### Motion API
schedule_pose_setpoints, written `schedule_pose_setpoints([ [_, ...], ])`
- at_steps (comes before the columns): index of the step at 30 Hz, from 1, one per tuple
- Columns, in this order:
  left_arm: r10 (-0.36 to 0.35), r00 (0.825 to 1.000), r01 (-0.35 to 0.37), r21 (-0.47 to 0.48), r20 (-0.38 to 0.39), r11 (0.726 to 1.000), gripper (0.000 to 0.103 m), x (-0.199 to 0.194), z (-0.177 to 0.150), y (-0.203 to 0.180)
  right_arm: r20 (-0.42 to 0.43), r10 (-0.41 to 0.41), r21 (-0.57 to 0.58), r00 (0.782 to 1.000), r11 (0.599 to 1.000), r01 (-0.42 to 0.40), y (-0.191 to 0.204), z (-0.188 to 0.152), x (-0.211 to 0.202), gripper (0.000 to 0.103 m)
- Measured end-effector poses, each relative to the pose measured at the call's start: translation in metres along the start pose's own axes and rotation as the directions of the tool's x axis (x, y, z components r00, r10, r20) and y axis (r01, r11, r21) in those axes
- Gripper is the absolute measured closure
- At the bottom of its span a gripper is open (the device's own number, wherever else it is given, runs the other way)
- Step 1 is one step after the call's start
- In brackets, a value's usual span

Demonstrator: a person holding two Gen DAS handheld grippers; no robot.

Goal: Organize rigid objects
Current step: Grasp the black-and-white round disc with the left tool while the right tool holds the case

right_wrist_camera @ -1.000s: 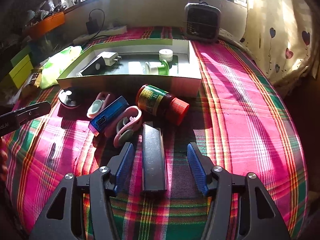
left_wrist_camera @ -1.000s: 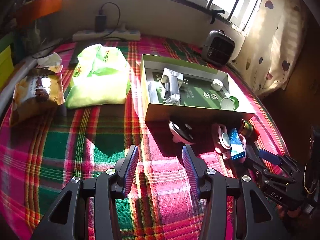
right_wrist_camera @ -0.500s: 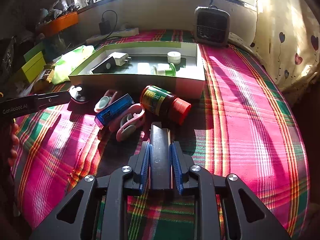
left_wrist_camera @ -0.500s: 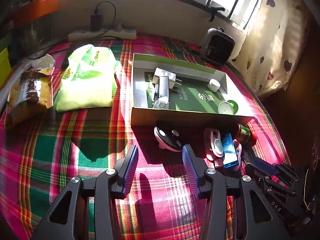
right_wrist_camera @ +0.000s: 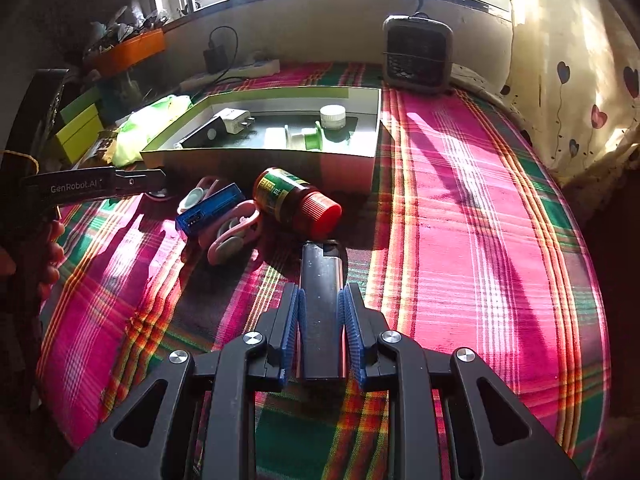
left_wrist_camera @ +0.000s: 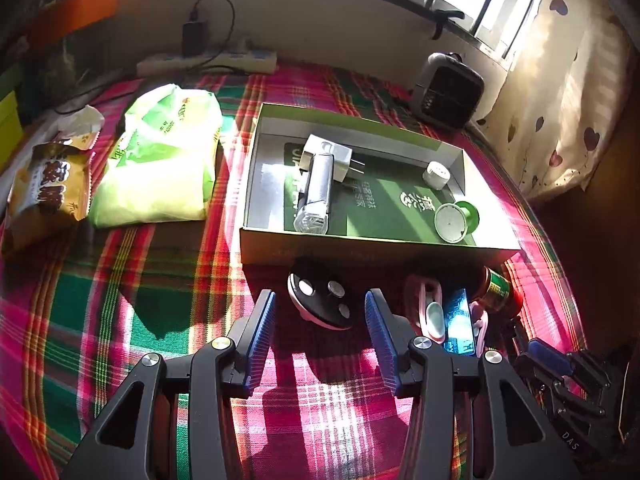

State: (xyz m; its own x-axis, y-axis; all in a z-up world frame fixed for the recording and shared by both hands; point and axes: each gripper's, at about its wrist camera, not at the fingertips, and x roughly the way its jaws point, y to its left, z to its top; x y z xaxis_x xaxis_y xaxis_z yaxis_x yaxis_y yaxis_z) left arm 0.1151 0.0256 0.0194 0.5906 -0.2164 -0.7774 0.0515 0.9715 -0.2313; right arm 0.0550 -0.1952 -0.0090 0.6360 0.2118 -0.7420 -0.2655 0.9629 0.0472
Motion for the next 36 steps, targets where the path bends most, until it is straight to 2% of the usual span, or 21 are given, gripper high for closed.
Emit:
schedule_pose_setpoints([
  [6,0.048,0.999,-0.048,-0.007,-0.009,0.999,0.058,0.009,0.001,-0.001,-0.011,0.022,-0.008,1.0,1.0,-0.022,-0.002,-0.001,0.003,0.079],
  [18,0.068,0.998,-0.068,-0.001,0.014,0.998,0.059,0.012,0.005,-0.001,-0.016,0.038,-0.013,0.999,0.999,-0.039,-0.003,0.0,0.006,0.079],
  [21,0.074,0.997,-0.074,-0.002,0.018,0.997,0.062,0.012,0.004,-0.001,-0.015,0.036,-0.013,0.999,0.999,-0.036,-0.002,0.0,0.006,0.079],
  [25,0.069,0.997,-0.069,-0.013,0.021,0.998,0.073,0.011,0.003,0.003,-0.015,0.031,-0.013,0.999,0.999,-0.031,-0.001,0.0,0.006,0.079],
  [36,0.063,0.998,-0.063,-0.007,0.025,0.998,0.076,0.01,0.001,0.003,-0.012,0.025,-0.007,1.0,1.0,-0.026,-0.002,-0.001,0.005,0.079],
])
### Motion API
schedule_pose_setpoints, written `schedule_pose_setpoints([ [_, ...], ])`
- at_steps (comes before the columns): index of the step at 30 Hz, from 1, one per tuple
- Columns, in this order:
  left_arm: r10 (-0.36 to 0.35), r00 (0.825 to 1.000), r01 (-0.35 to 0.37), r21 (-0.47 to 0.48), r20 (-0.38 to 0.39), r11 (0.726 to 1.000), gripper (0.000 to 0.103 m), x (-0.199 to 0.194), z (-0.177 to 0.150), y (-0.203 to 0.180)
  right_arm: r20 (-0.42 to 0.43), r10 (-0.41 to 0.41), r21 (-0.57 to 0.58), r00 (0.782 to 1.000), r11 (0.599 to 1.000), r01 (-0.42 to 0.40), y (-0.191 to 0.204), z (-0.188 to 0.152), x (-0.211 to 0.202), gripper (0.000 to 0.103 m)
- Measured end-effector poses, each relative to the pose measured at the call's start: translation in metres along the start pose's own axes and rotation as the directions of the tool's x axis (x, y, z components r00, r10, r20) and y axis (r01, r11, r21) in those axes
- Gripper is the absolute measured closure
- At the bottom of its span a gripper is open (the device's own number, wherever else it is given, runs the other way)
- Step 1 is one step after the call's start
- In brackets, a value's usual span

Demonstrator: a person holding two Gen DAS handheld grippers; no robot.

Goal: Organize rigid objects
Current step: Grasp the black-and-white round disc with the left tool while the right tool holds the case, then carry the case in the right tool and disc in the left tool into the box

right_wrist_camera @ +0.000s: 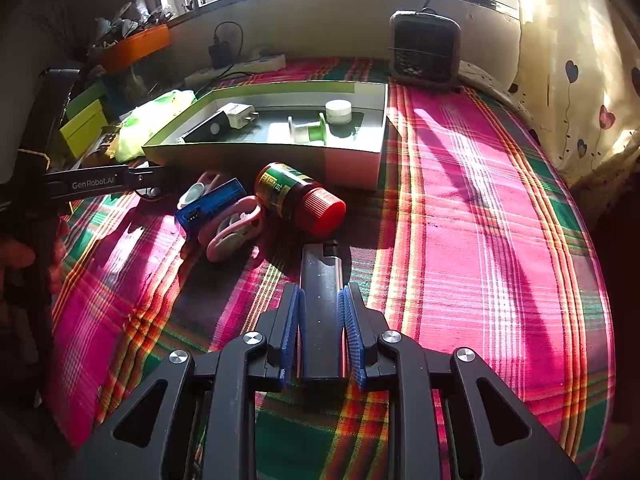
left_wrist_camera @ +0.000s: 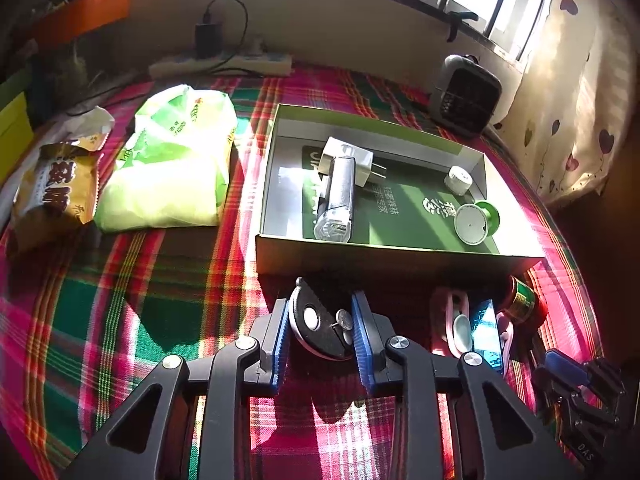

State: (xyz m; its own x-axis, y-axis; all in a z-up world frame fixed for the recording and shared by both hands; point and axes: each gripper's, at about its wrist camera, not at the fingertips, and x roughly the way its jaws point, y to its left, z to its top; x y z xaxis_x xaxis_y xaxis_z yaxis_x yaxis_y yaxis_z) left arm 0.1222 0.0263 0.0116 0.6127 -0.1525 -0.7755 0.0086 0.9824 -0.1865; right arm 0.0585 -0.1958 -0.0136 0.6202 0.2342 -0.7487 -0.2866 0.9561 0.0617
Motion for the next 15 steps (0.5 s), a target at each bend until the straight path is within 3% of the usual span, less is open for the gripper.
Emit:
schedule_pose_setpoints([
  [15,-0.023,0.999,0.023,0.005,0.023,1.0,0.076,-0.013,0.0,0.0,0.013,0.037,0.004,0.999,0.999,-0.037,0.002,0.003,-0.007,0.079],
])
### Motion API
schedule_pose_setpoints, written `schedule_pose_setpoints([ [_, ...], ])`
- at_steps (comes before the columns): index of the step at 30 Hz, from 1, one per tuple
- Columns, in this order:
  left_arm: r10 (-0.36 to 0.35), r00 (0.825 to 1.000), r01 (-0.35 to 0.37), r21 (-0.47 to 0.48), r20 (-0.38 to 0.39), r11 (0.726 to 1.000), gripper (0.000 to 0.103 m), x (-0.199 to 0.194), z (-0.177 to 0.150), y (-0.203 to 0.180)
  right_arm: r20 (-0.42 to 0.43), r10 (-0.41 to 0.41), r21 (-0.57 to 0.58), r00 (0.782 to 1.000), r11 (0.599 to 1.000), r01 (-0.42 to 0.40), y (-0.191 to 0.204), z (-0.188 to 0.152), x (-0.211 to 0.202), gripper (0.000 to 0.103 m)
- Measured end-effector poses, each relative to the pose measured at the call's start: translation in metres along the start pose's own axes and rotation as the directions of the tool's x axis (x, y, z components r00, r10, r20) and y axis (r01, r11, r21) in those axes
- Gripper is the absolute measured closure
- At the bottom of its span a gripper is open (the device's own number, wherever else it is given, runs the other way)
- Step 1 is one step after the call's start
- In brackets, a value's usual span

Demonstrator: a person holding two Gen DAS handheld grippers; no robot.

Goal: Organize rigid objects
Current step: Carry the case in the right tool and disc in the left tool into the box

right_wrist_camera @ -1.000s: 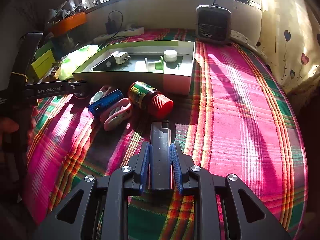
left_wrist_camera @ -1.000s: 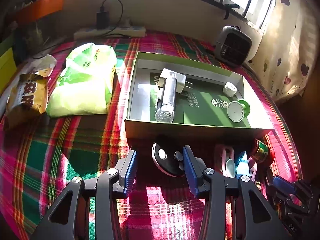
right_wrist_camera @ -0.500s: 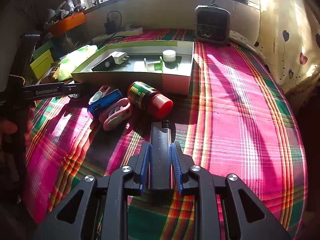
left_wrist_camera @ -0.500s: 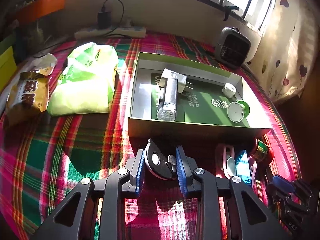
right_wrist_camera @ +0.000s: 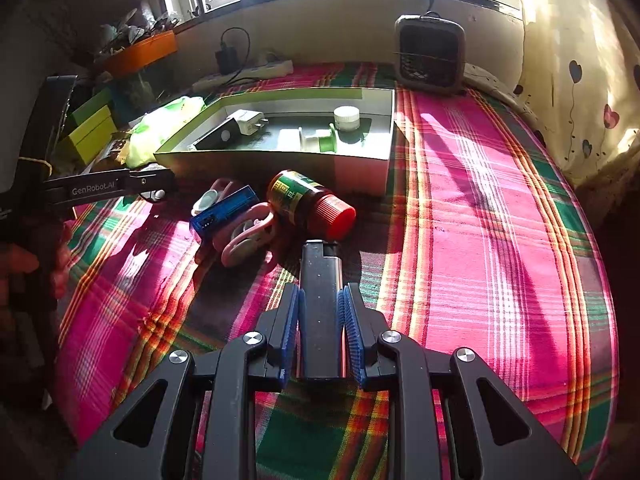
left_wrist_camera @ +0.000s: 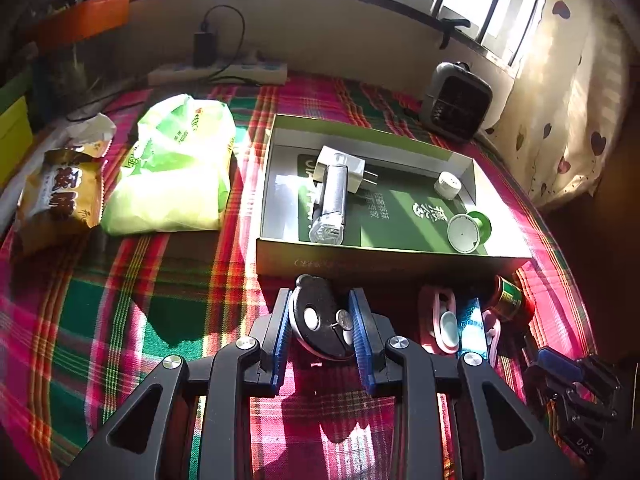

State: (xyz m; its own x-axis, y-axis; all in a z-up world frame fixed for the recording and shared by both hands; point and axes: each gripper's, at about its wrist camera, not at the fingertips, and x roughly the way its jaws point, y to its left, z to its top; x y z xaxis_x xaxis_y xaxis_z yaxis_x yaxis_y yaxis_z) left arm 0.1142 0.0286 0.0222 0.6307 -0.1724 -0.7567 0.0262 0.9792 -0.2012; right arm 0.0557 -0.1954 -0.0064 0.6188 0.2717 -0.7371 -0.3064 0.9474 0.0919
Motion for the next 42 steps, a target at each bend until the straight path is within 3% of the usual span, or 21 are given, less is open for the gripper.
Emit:
schedule_pose_setpoints([
  [13,-0.03,0.998,0.029,0.028,0.048,0.999,0.076,-0.023,0.009,-0.008,0.052,0.041,0.007,0.998,0.999,-0.041,0.002,0.017,-0.019,0.079],
  [25,-0.061,0.996,0.058,0.057,0.059,0.997,0.076,-0.025,0.023,-0.019,0.086,-0.001,0.006,0.996,1.0,0.0,-0.003,0.046,-0.018,0.079],
  [42,-0.117,0.993,0.115,0.084,0.014,0.99,0.076,0.005,0.048,-0.034,0.059,-0.029,0.072,0.998,0.997,0.025,-0.025,0.101,0.023,0.079],
])
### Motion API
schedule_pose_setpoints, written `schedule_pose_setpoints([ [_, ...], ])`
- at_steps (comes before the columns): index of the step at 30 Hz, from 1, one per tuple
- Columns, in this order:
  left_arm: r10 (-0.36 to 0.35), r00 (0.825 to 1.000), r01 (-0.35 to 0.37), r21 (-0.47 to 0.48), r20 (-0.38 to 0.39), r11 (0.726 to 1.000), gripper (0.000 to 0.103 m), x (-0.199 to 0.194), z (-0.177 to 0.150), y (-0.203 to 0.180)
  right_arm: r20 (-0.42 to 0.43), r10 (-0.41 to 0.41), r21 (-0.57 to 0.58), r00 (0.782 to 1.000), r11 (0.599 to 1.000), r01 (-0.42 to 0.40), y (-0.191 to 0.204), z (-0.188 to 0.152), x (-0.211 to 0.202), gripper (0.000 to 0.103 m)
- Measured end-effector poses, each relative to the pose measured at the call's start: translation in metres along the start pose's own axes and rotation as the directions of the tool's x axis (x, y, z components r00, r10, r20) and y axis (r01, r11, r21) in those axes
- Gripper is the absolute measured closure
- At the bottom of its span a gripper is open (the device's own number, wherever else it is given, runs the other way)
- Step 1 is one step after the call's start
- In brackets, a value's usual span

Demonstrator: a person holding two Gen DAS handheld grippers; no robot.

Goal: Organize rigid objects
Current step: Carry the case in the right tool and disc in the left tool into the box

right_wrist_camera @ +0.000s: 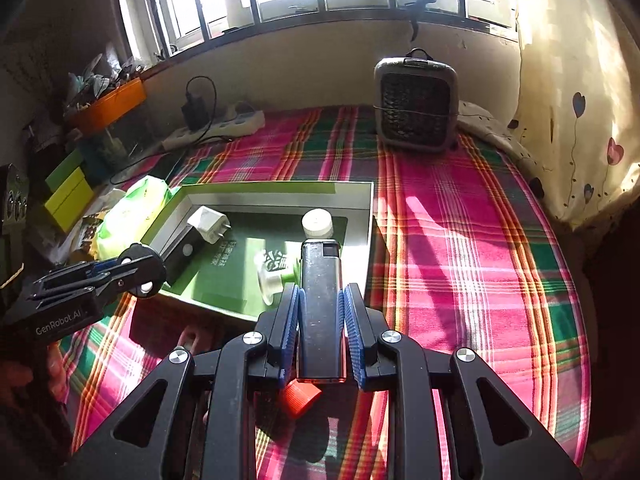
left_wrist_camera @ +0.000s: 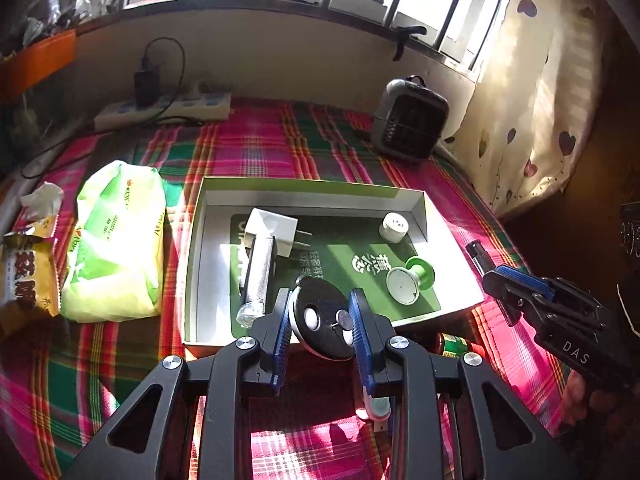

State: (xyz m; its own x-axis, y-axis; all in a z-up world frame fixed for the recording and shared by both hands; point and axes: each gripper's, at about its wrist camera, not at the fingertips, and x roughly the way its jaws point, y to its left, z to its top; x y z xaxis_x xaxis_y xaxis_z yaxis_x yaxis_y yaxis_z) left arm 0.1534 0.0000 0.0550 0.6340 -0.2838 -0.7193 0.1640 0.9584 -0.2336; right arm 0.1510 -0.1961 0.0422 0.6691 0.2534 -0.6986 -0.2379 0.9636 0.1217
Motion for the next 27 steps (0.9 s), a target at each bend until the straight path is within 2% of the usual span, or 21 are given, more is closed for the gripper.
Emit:
schedule_pose_setpoints([
  [16,-0.015,0.999,0.014,-0.003,-0.05,1.0,0.076,0.034,0.011,0.005,-0.091,-0.03,0.063,0.995,0.997,0.035,-0.009,0.029,0.055,0.079],
  [27,-0.018,0.998,0.018,-0.003,-0.065,1.0,0.076,0.044,0.01,0.007,-0.098,-0.077,0.065,0.992,0.994,0.083,-0.007,0.036,0.068,0.079],
])
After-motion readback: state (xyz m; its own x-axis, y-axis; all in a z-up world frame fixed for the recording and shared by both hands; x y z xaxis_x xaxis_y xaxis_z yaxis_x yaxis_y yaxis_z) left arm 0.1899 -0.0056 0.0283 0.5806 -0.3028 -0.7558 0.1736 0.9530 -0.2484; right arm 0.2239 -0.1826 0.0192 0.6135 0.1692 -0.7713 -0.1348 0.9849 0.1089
